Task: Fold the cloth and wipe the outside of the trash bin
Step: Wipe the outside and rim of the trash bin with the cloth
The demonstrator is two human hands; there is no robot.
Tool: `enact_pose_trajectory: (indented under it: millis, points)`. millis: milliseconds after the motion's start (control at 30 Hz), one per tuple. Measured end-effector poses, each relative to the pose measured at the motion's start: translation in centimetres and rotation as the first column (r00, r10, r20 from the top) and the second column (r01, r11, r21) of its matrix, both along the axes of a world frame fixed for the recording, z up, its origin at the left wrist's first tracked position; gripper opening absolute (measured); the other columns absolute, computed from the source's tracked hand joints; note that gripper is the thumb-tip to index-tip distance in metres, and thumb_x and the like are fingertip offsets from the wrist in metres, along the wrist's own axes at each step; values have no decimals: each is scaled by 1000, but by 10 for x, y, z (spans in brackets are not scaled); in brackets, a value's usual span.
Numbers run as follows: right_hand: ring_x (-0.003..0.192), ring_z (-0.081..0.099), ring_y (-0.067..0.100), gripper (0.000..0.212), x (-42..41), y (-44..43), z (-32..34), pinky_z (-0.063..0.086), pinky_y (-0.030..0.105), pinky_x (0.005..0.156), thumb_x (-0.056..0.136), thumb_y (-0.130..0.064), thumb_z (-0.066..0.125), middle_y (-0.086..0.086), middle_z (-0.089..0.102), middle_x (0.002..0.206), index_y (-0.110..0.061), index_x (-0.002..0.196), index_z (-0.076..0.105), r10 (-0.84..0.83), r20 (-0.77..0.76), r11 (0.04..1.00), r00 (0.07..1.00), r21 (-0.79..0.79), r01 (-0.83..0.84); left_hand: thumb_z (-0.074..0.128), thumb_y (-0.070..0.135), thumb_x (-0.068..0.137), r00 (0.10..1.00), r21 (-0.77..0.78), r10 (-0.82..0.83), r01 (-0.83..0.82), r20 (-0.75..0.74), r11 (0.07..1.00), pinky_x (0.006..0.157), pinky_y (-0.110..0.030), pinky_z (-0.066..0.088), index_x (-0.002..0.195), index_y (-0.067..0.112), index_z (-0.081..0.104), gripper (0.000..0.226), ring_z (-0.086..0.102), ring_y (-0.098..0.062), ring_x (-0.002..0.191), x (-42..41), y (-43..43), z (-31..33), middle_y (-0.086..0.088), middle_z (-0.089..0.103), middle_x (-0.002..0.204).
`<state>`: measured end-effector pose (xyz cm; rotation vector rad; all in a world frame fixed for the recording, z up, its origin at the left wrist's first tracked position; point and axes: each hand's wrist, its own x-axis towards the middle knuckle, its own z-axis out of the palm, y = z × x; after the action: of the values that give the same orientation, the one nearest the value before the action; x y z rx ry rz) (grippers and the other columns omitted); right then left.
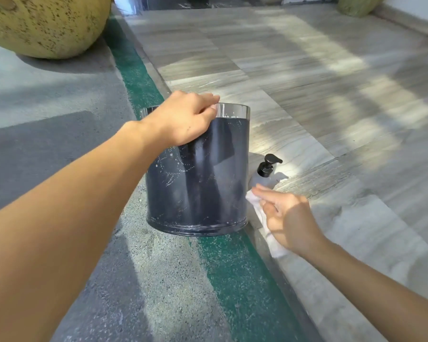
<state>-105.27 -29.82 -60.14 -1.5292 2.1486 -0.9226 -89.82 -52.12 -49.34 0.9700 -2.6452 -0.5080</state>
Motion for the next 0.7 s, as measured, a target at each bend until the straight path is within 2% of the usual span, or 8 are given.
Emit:
enact_pose_trajectory:
  millis: [100,200,267,333,433,567,633,700]
  points:
    - [120,56,11,35,-15,-39,33,31,3,98,92,-3,54,2,63,127,-27,111,72,-190,12,968,982,-165,189,40,32,101,996,-54,-80,78,-30,995,104,-26,33,141,25,51,42,47,-27,133,7,-2,-7,0,59,140]
    - [122,48,9,40,-19,-73,60,26,-2,93,88,-1,52,7,64,124,-33,111,59,-249,-131,928,960,-316,198,38,33,101,996,-52,-82,81,-17,995,118,-45,24,145,28,46,44,32,-20,146,9,-2,-10,2,48,151]
    - [125,35,-1,38,-15,-85,70,19,-10,85,84,2,52,5,64,125,-24,110,60,-262,-168,910,950,-370,185,38,31,103,997,-22,-79,79,-25,997,121,-38,20,147,27,45,44,27,-23,148,13,-5,-8,2,44,153]
    - [126,36,-1,33,-9,-91,73,19,-10,84,83,4,51,5,63,125,-16,107,64,-226,-203,926,953,-348,145,38,31,104,996,-23,-83,83,-15,996,117,-31,21,147,25,46,44,30,-26,146,19,-10,-4,1,43,154]
    - [127,46,9,37,-6,-99,73,21,-7,89,85,2,49,1,61,130,-19,108,70,-188,-255,953,948,-279,114,37,33,104,994,-46,-109,110,21,993,117,-28,18,149,23,42,46,29,-21,147,25,-10,-4,0,40,156]
    - [122,46,9,37,-6,-104,69,24,-6,86,81,7,47,-7,63,124,-16,102,69,-192,-293,943,937,-318,94,33,35,104,998,52,-68,69,-8,996,118,-59,-1,151,36,35,47,13,-7,151,19,2,-17,19,27,159]
    - [123,43,6,36,-9,-101,63,22,-8,85,78,8,47,-13,57,126,-14,98,67,-162,-308,947,937,-315,60,31,37,103,998,48,-66,65,7,997,117,-64,3,150,38,34,47,13,-8,151,13,4,-19,22,27,159]
    - [121,48,14,30,-12,-94,54,27,-2,83,79,6,46,-6,59,125,-12,97,62,-139,-320,968,937,-243,60,28,41,100,996,32,-76,75,35,997,116,-64,10,150,38,35,50,16,-11,151,7,5,-18,21,30,158]
